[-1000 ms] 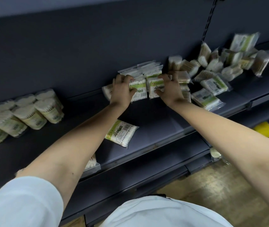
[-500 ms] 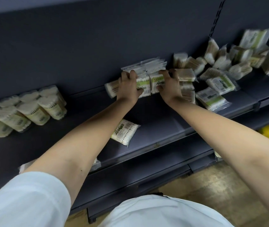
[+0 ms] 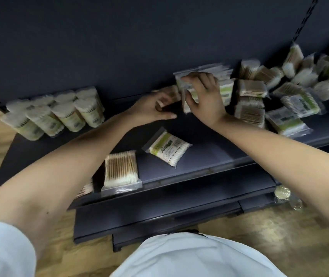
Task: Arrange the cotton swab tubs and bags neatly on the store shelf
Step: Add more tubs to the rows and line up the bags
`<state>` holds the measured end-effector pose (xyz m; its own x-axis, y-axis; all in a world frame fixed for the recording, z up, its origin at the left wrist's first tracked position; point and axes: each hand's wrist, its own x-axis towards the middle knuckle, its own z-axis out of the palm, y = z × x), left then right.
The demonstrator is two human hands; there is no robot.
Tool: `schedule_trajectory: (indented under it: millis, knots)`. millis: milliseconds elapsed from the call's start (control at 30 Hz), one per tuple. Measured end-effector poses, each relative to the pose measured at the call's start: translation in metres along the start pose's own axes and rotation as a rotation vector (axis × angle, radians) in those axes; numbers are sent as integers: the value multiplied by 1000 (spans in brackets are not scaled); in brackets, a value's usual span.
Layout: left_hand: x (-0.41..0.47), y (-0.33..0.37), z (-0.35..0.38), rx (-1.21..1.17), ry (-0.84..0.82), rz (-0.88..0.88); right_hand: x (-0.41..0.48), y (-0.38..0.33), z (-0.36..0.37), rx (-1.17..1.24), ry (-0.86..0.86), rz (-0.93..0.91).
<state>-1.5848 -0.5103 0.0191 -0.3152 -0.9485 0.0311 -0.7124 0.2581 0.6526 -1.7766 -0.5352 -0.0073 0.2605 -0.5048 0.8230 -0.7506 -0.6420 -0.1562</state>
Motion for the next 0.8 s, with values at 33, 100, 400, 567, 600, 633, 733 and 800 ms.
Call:
schedule_trajectory:
  millis: [33,100,400,567,600,633,733,800]
  knots:
    - [-9,-5,-4,-15,-88,-15,2,-10,7,38,-4,3]
    - [-25,-12,-6,7,-232,-39,5,-27,19,129,-42,70]
    - [-54,-34,-2,168,-358,-80,1,-55,42,317,-257,149]
    - [-59,-37,-2,-76,-289,-117,-2,-53,44,383,-271,114]
    - [-60,-37,-2,-115,-274,-127,-3,-52,44,393,-268,112]
    - [-60,-38,-2,-142,-251,-139,-3,-51,44,401,-267,115]
    - [-59,-42,-3,-139,-177,-141,-4,-49,43,413,-257,121]
    - [-58,-45,-4,-113,-170,-146,-3,-49,40,424,-264,116]
